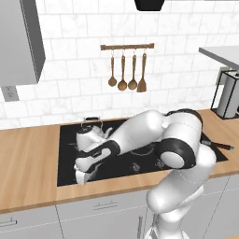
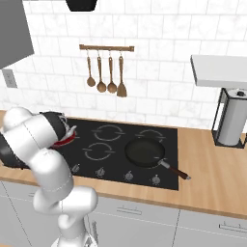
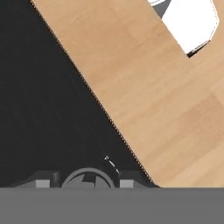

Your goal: Pick the kettle from the counter and place it on a stove burner. Then turn the burner on.

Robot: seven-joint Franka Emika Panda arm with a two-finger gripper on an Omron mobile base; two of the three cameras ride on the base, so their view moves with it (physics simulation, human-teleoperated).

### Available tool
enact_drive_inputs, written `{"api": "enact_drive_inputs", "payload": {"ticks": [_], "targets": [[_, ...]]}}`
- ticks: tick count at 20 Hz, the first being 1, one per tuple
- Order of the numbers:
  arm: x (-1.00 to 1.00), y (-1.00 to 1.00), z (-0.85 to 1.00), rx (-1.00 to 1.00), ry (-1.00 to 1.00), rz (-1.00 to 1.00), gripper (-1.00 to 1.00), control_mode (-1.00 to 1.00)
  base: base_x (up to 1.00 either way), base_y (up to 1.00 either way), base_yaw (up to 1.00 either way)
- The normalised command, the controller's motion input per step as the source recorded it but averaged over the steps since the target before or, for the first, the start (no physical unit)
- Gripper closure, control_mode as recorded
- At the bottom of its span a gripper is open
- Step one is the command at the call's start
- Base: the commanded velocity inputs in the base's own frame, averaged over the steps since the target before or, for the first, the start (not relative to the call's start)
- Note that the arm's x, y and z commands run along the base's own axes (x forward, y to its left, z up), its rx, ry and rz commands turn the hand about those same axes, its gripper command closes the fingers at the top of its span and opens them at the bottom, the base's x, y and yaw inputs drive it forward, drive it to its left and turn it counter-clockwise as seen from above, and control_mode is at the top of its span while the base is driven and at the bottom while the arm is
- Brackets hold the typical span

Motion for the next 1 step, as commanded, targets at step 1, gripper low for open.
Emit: {"api": "enact_drive_inputs", "payload": {"ticks": [1], "targets": [[-0.18, -0.03, -0.16, 0.05, 0.0, 0.38, 1.0, -1.0, 0.0, 0.0, 0.0]]}}
